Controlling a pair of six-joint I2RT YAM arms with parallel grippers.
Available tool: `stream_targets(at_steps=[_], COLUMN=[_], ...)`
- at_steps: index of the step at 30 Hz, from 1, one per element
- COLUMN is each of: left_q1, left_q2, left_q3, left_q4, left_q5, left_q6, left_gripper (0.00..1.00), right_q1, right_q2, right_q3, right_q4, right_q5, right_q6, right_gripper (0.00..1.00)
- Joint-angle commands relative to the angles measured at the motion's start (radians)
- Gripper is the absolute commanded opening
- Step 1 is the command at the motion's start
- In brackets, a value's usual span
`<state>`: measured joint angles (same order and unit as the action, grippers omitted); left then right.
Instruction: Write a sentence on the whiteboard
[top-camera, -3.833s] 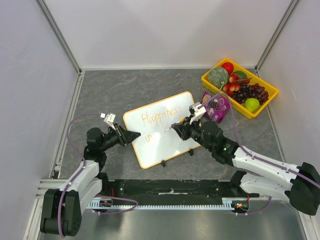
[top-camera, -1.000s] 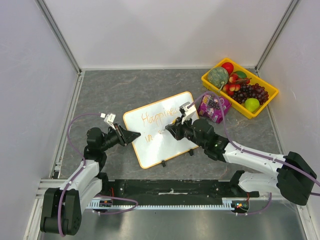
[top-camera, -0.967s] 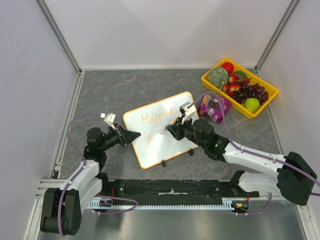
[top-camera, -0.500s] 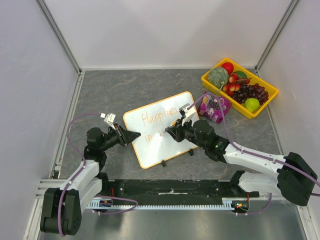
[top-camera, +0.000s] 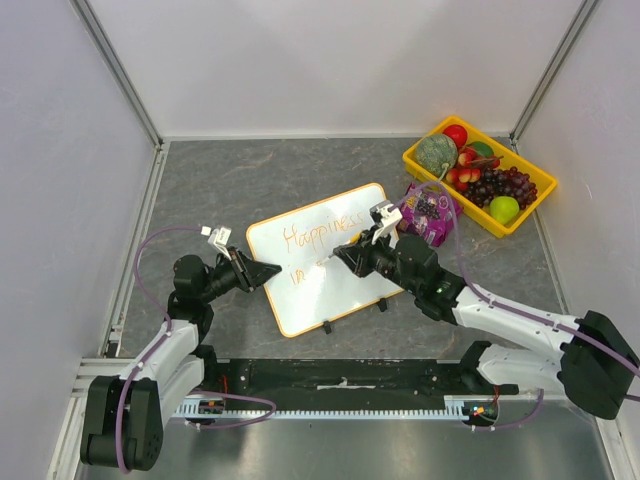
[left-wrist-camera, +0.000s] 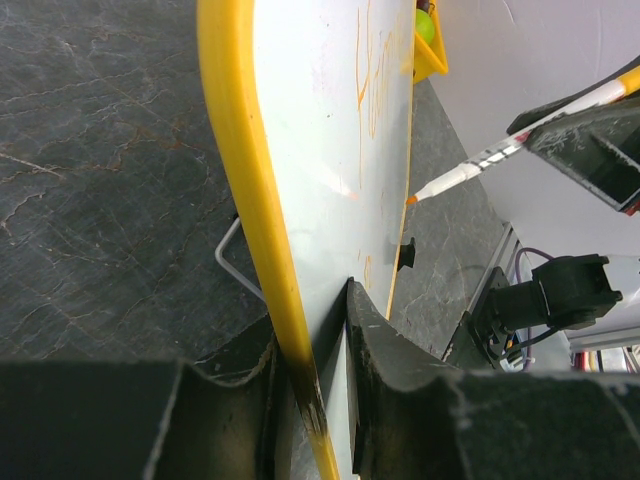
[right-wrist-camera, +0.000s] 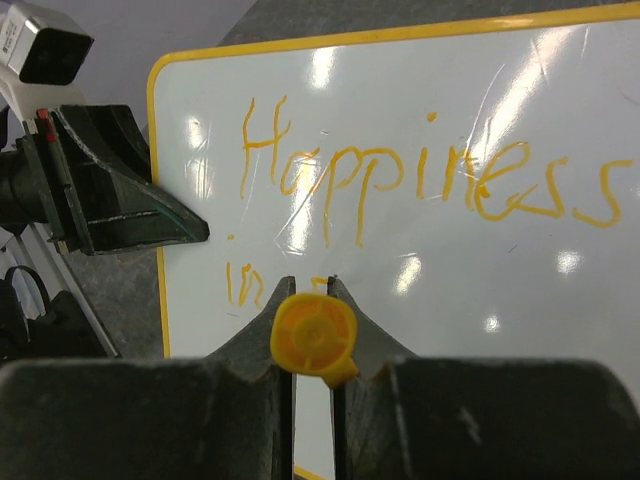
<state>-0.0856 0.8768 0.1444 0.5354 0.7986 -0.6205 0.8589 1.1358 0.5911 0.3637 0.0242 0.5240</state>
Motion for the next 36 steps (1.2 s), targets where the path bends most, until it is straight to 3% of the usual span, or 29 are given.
stream_targets(at_steps=[1,17,36], left_q1=[-0.006,-0.008,-0.006], left_q2=[0.007,0.004,0.004], left_q3=[0.001,0.001,0.001], left_q4=[0.011,0.009,0.009], left_q5=[0.002,-0.001,-0.001], left_q6=[0.073,0.074,0.074], left_gripper=[0.02,0.02,0.02], right_q1=[-0.012,-0.026,-0.026], right_q2=[-0.042,0.065,0.024], right_q3=[0.036,0.029,-0.069], right_q4=[0.026,0.063,0.006], right_q5=[0.031,0.077,0.045], right_q6=[-0.005,-0.028,-0.050], right_gripper=[0.00,0.00,0.00])
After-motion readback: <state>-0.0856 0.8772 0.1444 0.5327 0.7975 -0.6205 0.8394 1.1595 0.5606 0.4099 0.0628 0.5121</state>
